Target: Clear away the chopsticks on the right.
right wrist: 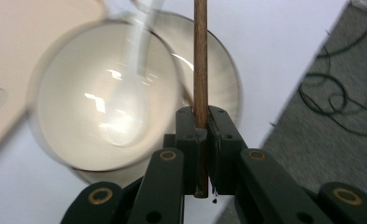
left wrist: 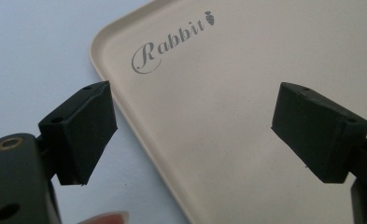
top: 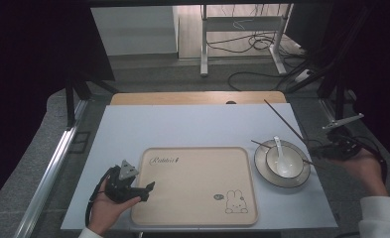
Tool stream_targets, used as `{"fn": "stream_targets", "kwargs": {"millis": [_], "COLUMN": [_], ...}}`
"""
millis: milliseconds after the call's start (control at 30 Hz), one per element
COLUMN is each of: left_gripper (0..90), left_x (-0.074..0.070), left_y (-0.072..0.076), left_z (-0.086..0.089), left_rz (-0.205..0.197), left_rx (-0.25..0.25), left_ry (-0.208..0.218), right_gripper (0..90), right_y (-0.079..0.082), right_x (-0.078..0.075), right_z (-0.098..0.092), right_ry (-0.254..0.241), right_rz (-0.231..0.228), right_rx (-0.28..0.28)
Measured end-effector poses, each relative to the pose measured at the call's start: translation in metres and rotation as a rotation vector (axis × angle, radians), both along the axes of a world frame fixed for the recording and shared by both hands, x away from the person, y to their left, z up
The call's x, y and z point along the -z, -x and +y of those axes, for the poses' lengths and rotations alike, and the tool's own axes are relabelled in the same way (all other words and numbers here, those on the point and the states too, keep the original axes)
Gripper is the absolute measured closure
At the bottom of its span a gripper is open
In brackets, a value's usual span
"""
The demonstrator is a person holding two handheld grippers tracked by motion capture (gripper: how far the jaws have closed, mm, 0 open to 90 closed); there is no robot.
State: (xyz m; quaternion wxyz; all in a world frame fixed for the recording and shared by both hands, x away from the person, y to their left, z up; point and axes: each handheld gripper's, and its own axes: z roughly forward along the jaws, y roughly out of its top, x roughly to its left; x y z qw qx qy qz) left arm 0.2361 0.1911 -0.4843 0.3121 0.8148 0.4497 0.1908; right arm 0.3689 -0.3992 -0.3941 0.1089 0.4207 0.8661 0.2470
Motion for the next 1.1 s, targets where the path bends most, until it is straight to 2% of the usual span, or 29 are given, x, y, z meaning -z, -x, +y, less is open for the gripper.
{"fn": "stream_targets", "kwargs": {"millis": [33, 67, 167, 300, 367, 400, 433, 500, 567, 600, 633, 700, 767, 800, 867, 900, 967, 1000, 1033, 1067, 1100], "left_gripper": [13.8, 13.8, 13.8, 13.8, 13.8, 13.8, 13.8, 13.8, 13.8, 13.8, 13.8, 13.8, 13.8, 13.8, 13.8, 13.8, 13.8, 13.8, 13.8, 13.8, 13.8], "left_x": [0.000, -0.001, -0.001, -0.001, -0.001, -0.001, -0.001, -0.001, -0.001, -0.001, -0.001, -0.002, -0.002, -0.002, -0.002, -0.002, -0.001, -0.001, 0.000, 0.000, 0.000], "left_y": [0.000, 0.000, 0.000, 0.000, 0.000, 0.000, 0.000, 0.000, 0.000, 0.000, 0.001, 0.002, 0.002, 0.002, 0.002, 0.001, 0.001, 0.000, 0.000, 0.000, 0.000], "left_z": [0.000, 0.000, 0.000, -0.001, -0.001, -0.001, -0.001, 0.000, 0.000, 0.000, 0.000, 0.000, 0.000, 0.000, 0.001, 0.001, 0.001, 0.001, 0.001, 0.001, 0.001], "left_rz": [0.000, -0.001, -0.004, -0.003, 0.001, 0.001, 0.001, 0.002, 0.002, 0.003, -0.001, -0.002, -0.003, -0.003, -0.003, -0.003, -0.002, 0.001, 0.003, 0.003, 0.003], "left_rx": [0.000, 0.000, -0.001, 0.000, 0.003, 0.003, 0.003, 0.000, -0.001, -0.001, 0.003, 0.005, 0.004, 0.003, 0.003, 0.003, 0.004, 0.006, 0.008, 0.008, 0.011], "left_ry": [0.000, 0.002, 0.005, 0.008, 0.004, 0.004, 0.005, 0.006, 0.009, 0.011, 0.011, 0.012, 0.014, 0.014, 0.015, 0.016, 0.017, 0.017, 0.017, 0.017, 0.016], "right_gripper": [83.8, 83.8, 83.7, 83.6, 83.5, 83.5, 83.5, 83.5, 83.5, 83.5, 83.6, 83.5, 83.5, 83.5, 83.5, 83.5, 83.5, 83.5, 83.5, 83.5, 83.5], "right_y": [0.000, 0.007, 0.015, 0.022, 0.031, 0.031, 0.036, 0.038, 0.045, 0.045, 0.050, 0.053, 0.062, 0.062, 0.069, 0.069, 0.073, 0.075, 0.076, 0.076, 0.075], "right_x": [0.000, -0.006, -0.012, -0.016, -0.019, -0.019, -0.020, -0.021, -0.020, -0.020, -0.015, -0.012, -0.005, -0.005, 0.002, 0.002, 0.013, 0.026, 0.034, 0.034, 0.047], "right_z": [0.000, 0.007, 0.018, 0.029, 0.045, 0.045, 0.057, 0.063, 0.080, 0.080, 0.094, 0.101, 0.125, 0.125, 0.143, 0.143, 0.156, 0.168, 0.174, 0.174, 0.182], "right_ry": [0.000, -0.036, -0.077, -0.078, -0.082, -0.082, -0.077, -0.074, -0.083, -0.083, -0.080, -0.074, -0.054, -0.054, -0.041, -0.041, -0.027, -0.001, 0.016, 0.016, 0.053], "right_rz": [0.000, -0.018, -0.041, -0.061, -0.059, -0.059, -0.055, -0.052, -0.042, -0.042, -0.028, -0.020, 0.001, 0.001, 0.027, 0.027, 0.061, 0.102, 0.118, 0.118, 0.144], "right_rx": [0.000, 0.000, -0.014, -0.023, -0.056, -0.056, -0.074, -0.080, -0.103, -0.103, -0.119, -0.128, -0.176, -0.176, -0.196, -0.196, -0.204, -0.208, -0.209, -0.209, -0.205]}}
